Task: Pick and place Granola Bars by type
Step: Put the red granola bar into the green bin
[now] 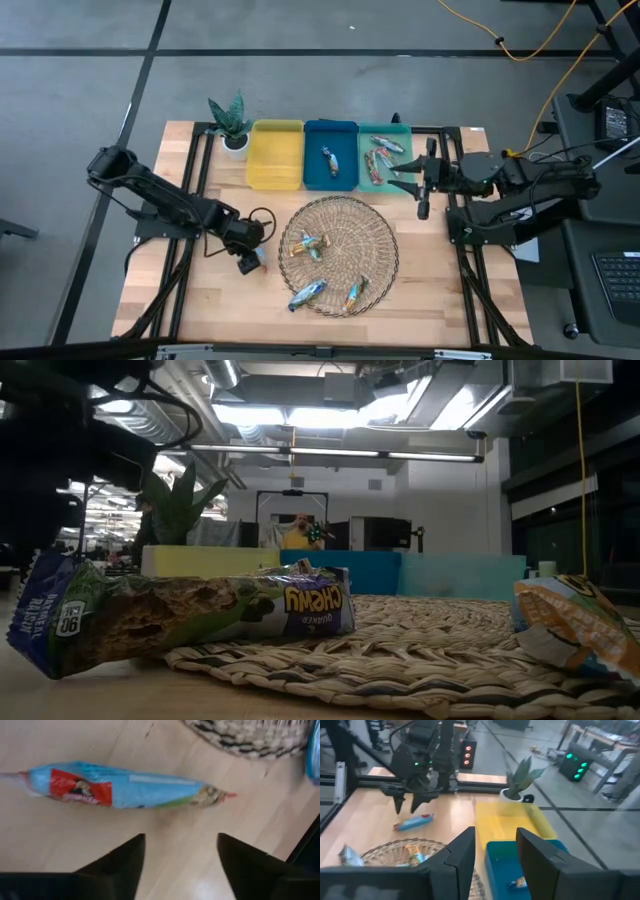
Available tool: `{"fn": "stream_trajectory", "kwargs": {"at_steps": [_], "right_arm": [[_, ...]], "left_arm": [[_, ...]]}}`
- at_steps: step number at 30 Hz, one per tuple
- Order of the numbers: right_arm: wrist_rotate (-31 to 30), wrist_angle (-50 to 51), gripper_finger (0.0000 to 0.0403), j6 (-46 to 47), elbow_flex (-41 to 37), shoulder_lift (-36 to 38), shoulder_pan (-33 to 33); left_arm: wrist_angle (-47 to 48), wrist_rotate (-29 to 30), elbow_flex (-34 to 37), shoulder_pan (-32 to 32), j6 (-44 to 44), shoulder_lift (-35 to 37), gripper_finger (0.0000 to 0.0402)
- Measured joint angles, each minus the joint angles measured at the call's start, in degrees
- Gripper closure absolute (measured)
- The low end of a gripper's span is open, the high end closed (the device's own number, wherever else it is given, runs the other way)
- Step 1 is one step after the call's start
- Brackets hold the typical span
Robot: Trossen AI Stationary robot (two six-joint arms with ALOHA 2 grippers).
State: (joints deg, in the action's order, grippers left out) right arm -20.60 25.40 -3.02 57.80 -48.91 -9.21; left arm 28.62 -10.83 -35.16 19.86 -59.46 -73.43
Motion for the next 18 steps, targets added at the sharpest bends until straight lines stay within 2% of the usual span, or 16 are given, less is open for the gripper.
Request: {"fn": "stream_trajectory", "kwargs": {"at_steps": [4, 7, 14, 18], "right_arm": [[1.4, -0.2, 0.0257, 0.0, -0.9, 0.0, 0.0], [2.4, 0.0, 0.0257, -0.1, -0.9, -0.1, 0.0], [2.8, -0.2, 0.0257, -0.8, -0.9, 0.1, 0.0], [4.3, -0.2, 0.0257, -2.0, -0.9, 0.1, 0.0]], "left_arm": [[-3.9, 0.7, 0.0, 0.0, -3.8, -2.2, 0.0112], [-5.7, 2.7, 0.0, 0.0, -6.8, -3.3, 0.0094], [-5.9, 10.1, 0.0, -0.1, -15.7, -5.5, 0.0089], [-5.3, 11.2, -0.3, -0.1, -19.8, -8.5, 0.0089]]}}
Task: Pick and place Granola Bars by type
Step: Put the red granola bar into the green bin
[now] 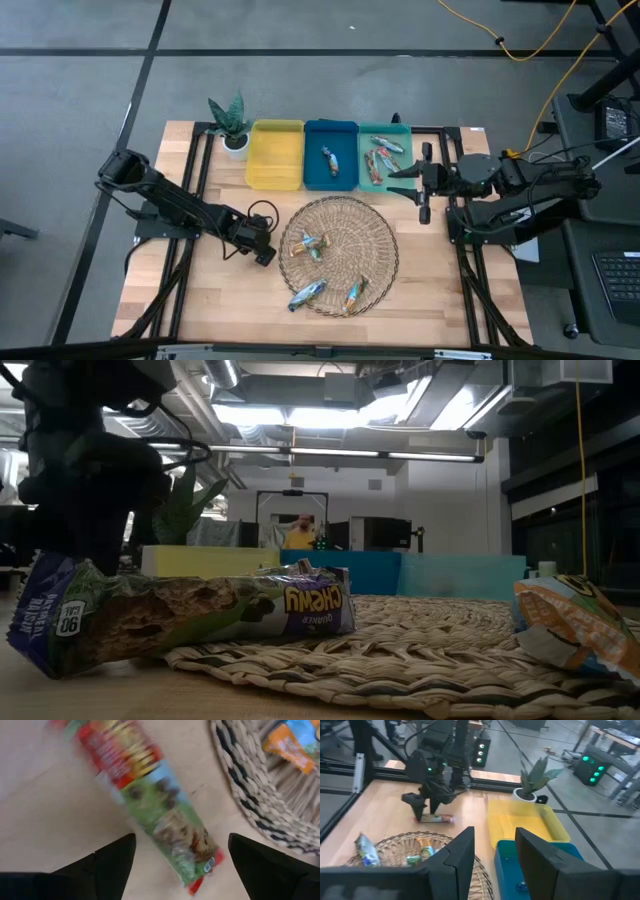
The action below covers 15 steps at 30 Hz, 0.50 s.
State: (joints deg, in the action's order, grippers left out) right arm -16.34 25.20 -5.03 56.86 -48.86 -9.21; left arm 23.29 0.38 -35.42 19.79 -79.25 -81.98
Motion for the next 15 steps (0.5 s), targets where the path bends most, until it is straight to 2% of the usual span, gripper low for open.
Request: {"fn": "stream_trajectory", "kwargs": {"at_steps": [8, 15], "right_arm": [[1.0, 0.4, 0.0257, -0.2, 0.0, 0.0, 0.0], [1.0, 0.5, 0.0257, -0.2, 0.0, 0.0, 0.0]], "left_arm": [[1.9, 1.9, -0.9, 0.1, -1.7, -2.1, 0.0119], [3.3, 2.3, -1.2, 0.1, -1.3, -2.2, 0.0203]]}}
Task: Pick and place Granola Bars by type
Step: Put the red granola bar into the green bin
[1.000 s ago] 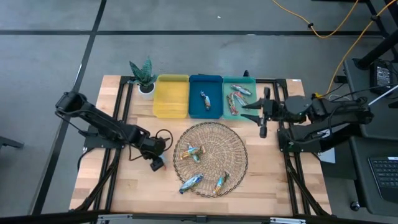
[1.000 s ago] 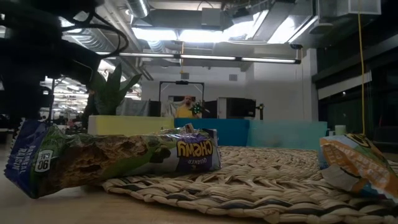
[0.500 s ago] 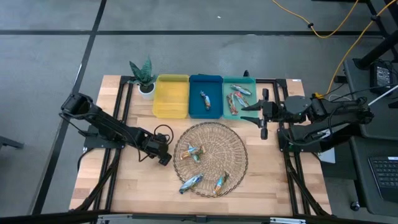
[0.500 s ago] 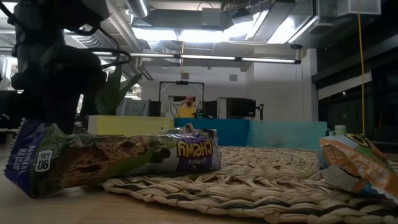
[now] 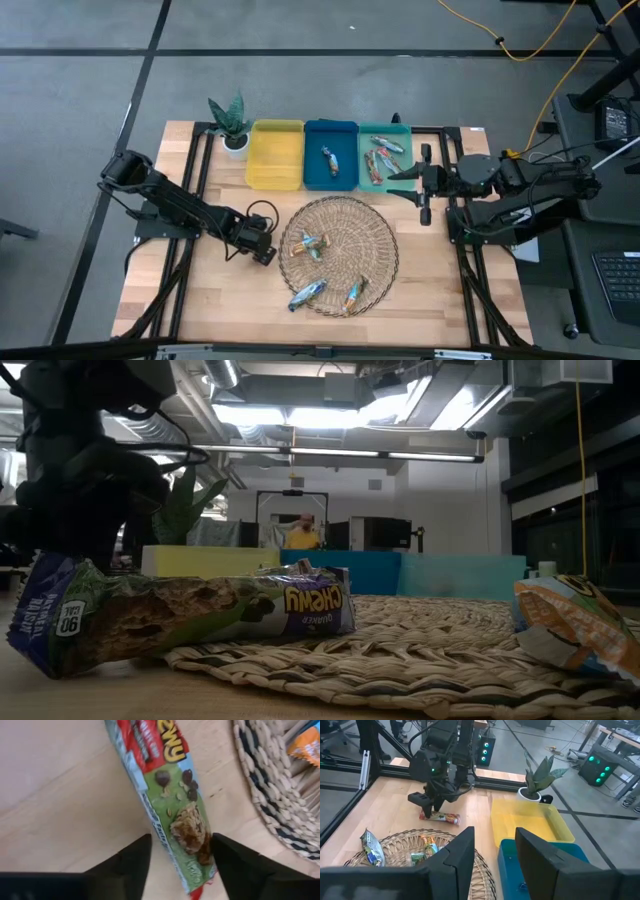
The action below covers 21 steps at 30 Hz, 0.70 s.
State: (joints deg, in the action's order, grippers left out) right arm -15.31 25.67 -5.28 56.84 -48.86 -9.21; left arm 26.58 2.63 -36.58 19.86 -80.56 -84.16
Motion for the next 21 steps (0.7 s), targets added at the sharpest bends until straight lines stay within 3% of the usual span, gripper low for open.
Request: {"fn": "stream_trajectory", "kwargs": {"at_steps": [10, 21], "right_arm": [[0.0, 0.1, 0.0257, -0.9, 0.0, 0.0, 0.0], [0.0, 2.9, 0.0257, 1.8, 0.0, 0.0, 0.0]], "left_arm": [[2.2, -0.2, 0.1, -0.1, 0.1, 0.0, 0.0322], [3.6, 0.3, -3.0, -0.1, 1.2, -0.4, 0.0336]]}}
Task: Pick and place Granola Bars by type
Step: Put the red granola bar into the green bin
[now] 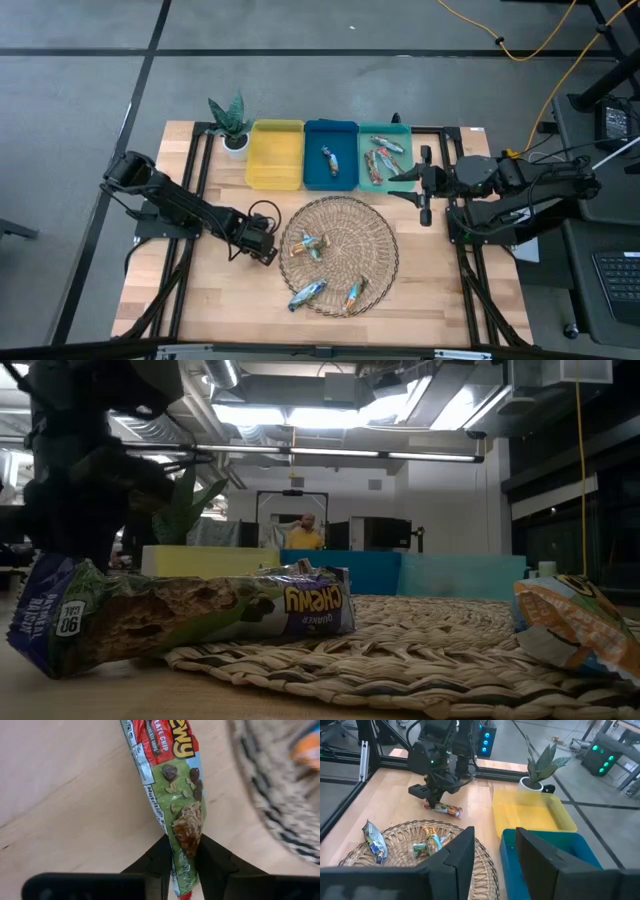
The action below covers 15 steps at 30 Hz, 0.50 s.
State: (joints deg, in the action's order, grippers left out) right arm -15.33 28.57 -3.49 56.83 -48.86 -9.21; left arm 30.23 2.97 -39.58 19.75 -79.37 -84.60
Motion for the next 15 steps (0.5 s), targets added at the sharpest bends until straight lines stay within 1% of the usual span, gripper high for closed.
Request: {"fn": "stream_trajectory", "kwargs": {"at_steps": [7, 15], "right_arm": [[0.0, 0.0, 0.0257, 0.4, 0.0, 0.0, 0.0], [0.0, -1.6, 0.0257, 0.4, 0.0, 0.0, 0.0]], "left_arm": [[0.6, 2.6, -5.0, 0.0, 3.1, 0.1, 0.0339], [3.7, 10.2, -12.6, 0.0, 8.2, 0.2, 0.0339]]}}
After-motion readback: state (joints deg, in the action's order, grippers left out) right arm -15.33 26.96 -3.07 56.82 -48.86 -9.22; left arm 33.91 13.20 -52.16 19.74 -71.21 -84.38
